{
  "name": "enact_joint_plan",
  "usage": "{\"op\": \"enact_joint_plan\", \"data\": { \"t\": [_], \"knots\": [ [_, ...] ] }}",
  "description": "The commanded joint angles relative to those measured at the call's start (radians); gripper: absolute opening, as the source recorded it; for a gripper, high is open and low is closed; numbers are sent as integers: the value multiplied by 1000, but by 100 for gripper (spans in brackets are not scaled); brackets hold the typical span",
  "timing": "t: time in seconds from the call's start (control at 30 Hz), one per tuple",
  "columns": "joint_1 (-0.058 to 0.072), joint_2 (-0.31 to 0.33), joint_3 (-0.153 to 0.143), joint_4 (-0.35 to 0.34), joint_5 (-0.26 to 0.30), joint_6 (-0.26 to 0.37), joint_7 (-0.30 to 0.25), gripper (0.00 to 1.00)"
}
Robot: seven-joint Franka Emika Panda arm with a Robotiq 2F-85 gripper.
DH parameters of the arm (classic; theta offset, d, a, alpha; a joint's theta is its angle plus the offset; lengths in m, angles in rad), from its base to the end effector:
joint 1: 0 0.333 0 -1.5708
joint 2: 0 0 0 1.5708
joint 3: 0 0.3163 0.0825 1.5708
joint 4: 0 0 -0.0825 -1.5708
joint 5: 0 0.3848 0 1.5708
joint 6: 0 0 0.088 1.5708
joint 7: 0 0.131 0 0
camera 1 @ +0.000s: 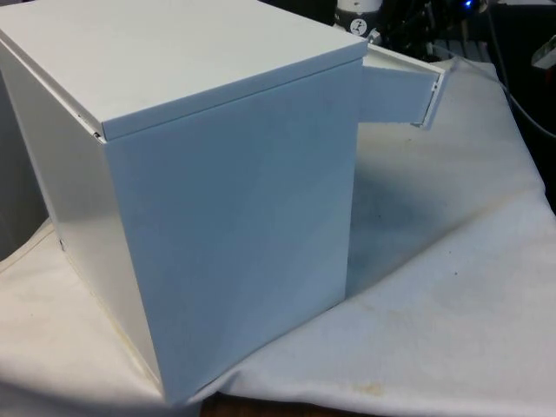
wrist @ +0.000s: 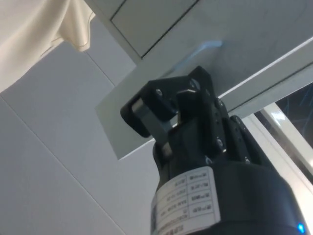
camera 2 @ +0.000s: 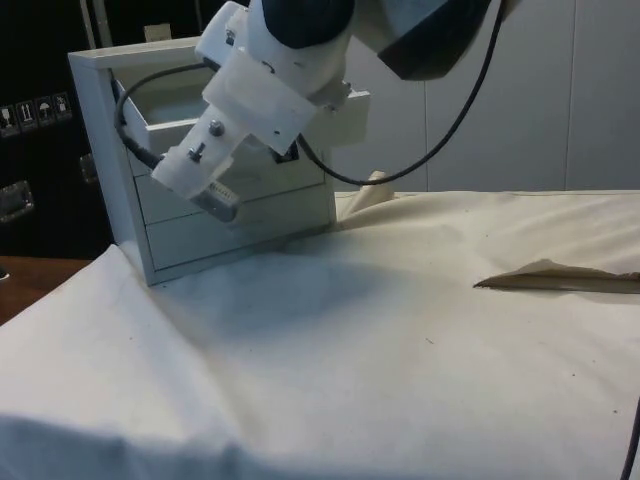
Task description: Open the drawer, then close it.
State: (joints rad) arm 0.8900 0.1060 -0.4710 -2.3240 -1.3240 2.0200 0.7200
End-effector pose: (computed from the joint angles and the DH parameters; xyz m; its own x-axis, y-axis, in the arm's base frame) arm 0.4923 0.1337 0.2949 0.8381 0.5441 -0.0393 0.2634 -0.3405 0.9026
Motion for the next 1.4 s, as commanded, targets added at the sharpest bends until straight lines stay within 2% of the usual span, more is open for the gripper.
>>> {"op": "enact_joint_plan", "data": {
  "t": [0.0,0.03,0.07,0.33,0.6,0.63,0.67,0.9,0.93,0.97,1.0,1.2,1.23,1.27,1.37],
  "knots": [
    [-8,-5,-11,10,-20,6,-17,0],
    [0,-2,-3,4,0,0,-5,0],
    [-8,-7,-13,13,-19,4,-21,0],
    [0,-15,-27,42,-9,-25,-51,0],
    [-5,-15,-47,81,-22,-33,-89,0],
    [0,-16,-47,78,-14,-38,-82,0],
    [-5,-13,-54,90,-23,-32,-95,0],
    [-11,12,-83,128,-24,-14,-108,0],
    [-2,1,-78,117,-16,-32,-101,0],
    [-11,17,-87,133,-24,-10,-108,0],
    [-13,23,-92,138,-24,-6,-109,0],
    [-20,62,-128,177,-21,32,-114,0],
    [-10,56,-126,167,-16,12,-103,0],
    [-21,67,-134,182,-20,39,-114,0],
    [-23,79,-149,195,-18,59,-115,0]
  ]
}}
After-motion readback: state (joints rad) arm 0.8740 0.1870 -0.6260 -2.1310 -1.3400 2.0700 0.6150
